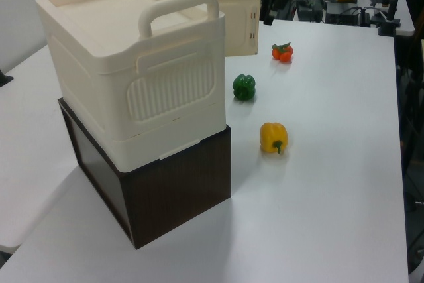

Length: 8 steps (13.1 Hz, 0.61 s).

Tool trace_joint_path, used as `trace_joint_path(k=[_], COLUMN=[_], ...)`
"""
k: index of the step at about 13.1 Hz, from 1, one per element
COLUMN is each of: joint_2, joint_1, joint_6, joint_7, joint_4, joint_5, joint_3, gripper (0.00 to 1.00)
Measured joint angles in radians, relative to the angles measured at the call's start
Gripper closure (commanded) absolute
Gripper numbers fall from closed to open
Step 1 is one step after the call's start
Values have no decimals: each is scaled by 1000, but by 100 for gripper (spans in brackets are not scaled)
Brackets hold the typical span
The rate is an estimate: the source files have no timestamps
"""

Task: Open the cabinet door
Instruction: 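Hook the door edge with the gripper and swing it outward, then release the door and lift the gripper away from it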

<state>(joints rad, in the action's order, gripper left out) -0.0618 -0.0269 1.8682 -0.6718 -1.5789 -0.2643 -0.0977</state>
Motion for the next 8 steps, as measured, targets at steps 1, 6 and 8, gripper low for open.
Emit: trace_joint_path(k=[1,6,8], joint_2=[0,-27,-46], joint_1=[0,-2,-3], joint_6=[2,197,271], joint_7=[0,0,0], joint_4=[0,-11,-11], joint_5=[0,0,0], joint_3=[19,66,83], gripper=[0,0,0])
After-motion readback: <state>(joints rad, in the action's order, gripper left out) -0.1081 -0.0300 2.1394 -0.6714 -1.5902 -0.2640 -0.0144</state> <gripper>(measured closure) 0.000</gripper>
